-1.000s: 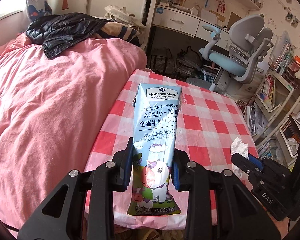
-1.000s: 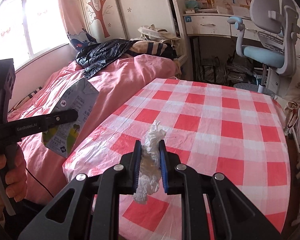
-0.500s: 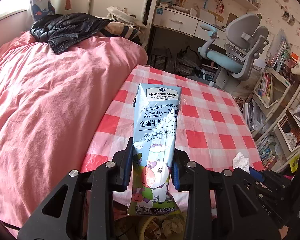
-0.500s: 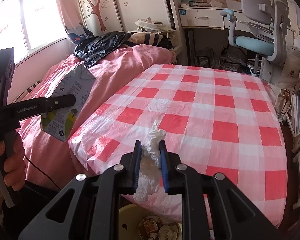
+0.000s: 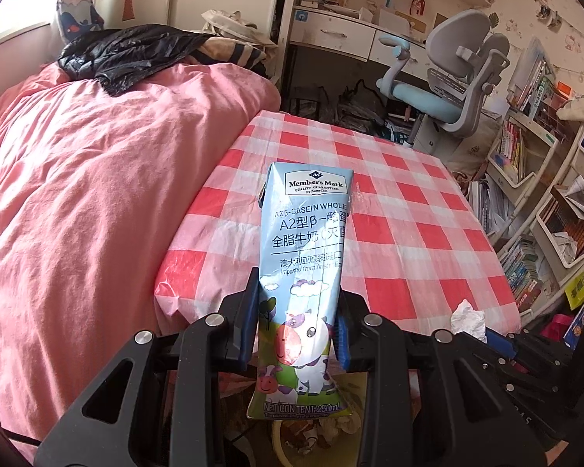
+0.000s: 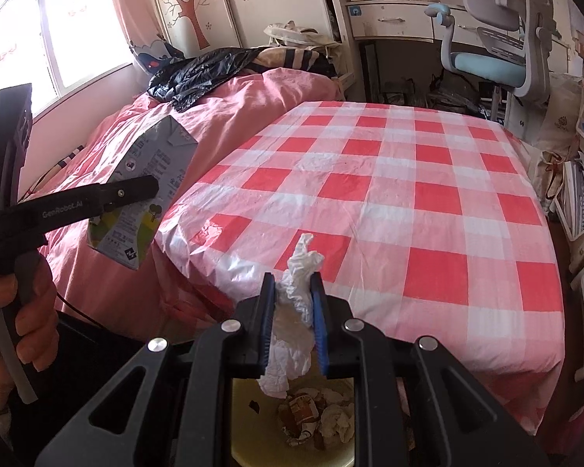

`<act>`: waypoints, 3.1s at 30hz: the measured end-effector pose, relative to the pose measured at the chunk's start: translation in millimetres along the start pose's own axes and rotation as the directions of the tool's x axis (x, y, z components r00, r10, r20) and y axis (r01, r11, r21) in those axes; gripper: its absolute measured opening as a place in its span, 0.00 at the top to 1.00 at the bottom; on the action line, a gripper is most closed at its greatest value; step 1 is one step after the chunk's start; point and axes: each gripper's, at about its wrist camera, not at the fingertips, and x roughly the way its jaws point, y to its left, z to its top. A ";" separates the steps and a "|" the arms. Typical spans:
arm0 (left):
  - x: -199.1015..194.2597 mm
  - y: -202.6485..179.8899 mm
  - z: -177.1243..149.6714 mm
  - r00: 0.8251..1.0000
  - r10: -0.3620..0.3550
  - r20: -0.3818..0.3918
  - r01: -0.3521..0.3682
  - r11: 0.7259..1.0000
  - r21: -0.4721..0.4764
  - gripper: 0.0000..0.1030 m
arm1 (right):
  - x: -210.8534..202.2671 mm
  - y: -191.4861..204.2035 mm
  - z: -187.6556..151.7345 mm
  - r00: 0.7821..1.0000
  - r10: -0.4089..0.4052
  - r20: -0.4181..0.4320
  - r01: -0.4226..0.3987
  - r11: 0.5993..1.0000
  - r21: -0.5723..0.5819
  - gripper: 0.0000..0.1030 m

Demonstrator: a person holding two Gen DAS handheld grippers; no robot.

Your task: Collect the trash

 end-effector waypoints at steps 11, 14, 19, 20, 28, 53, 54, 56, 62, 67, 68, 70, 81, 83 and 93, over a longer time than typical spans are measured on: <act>-6.3 -1.5 -16.6 0.999 0.033 0.009 -0.033 0.999 -0.010 0.71 | -12.0 -3.6 -14.2 1.000 0.019 0.002 -0.019 1.000 0.011 0.81; -6.5 -3.7 -19.2 0.999 0.041 0.009 -0.041 0.999 -0.003 0.71 | -13.7 -5.8 -15.4 1.000 0.026 0.004 -0.026 1.000 0.017 0.80; -7.2 -6.7 -25.2 0.999 0.049 0.006 -0.049 0.999 0.008 0.71 | -14.9 -6.0 -18.4 0.999 0.039 0.003 -0.039 0.999 0.021 0.80; -7.1 -7.8 -26.3 0.999 0.050 0.004 -0.050 0.999 0.012 0.71 | -14.6 -6.0 -18.8 0.999 0.042 0.001 -0.042 0.999 0.022 0.80; 0.1 -19.9 -52.0 0.996 0.037 -0.087 -0.034 0.999 0.042 0.70 | -0.6 4.4 -35.1 0.993 0.083 -0.085 -0.081 0.996 0.030 0.79; -13.9 -18.6 -64.7 0.992 0.126 -0.009 -0.126 0.992 -0.012 0.18 | -23.9 -10.5 -45.0 0.959 -0.280 0.033 0.280 0.960 0.017 0.09; -15.6 -19.3 -63.2 0.991 0.131 0.006 -0.131 0.991 -0.010 0.17 | -26.1 -9.9 -44.2 0.954 -0.296 0.052 0.296 0.955 0.012 0.08; -20.0 -21.8 -61.4 0.989 0.139 0.040 -0.139 0.990 -0.003 0.15 | -29.9 -10.6 -41.3 0.944 -0.319 0.084 0.319 0.948 0.011 0.08; -38.9 -31.8 -55.6 0.978 0.133 0.164 -0.139 0.990 0.028 0.10 | -47.1 -14.3 -34.0 0.907 -0.379 0.185 0.378 0.925 0.042 0.08; -50.0 -39.1 -53.7 0.966 0.117 0.229 -0.130 0.990 0.044 0.08 | -54.5 -17.6 -31.3 0.885 -0.407 0.225 0.403 0.913 0.067 0.07; -51.6 -40.3 -53.2 0.965 0.114 0.238 -0.129 0.991 0.049 0.08 | -56.3 -17.8 -30.8 0.881 -0.413 0.233 0.408 0.910 0.070 0.07; -55.7 -42.3 -53.1 0.961 0.104 0.258 -0.121 0.991 0.053 0.07 | -59.4 -17.4 -30.4 0.875 -0.417 0.246 0.412 0.908 0.073 0.07; -65.9 -45.0 -53.6 0.945 0.090 0.313 -0.111 0.993 0.049 0.07 | -68.3 -8.6 -30.2 0.852 -0.430 0.299 0.440 0.897 0.038 0.07; -66.7 -45.0 -53.3 0.943 0.089 0.320 -0.110 0.993 0.046 0.07 | -69.2 -7.3 -30.5 0.849 -0.432 0.304 0.443 0.896 0.034 0.07; -65.1 -49.5 -53.3 0.945 0.097 0.312 -0.126 0.989 0.073 0.07 | -71.3 -2.3 -30.1 0.840 -0.432 0.328 0.450 0.893 0.022 0.07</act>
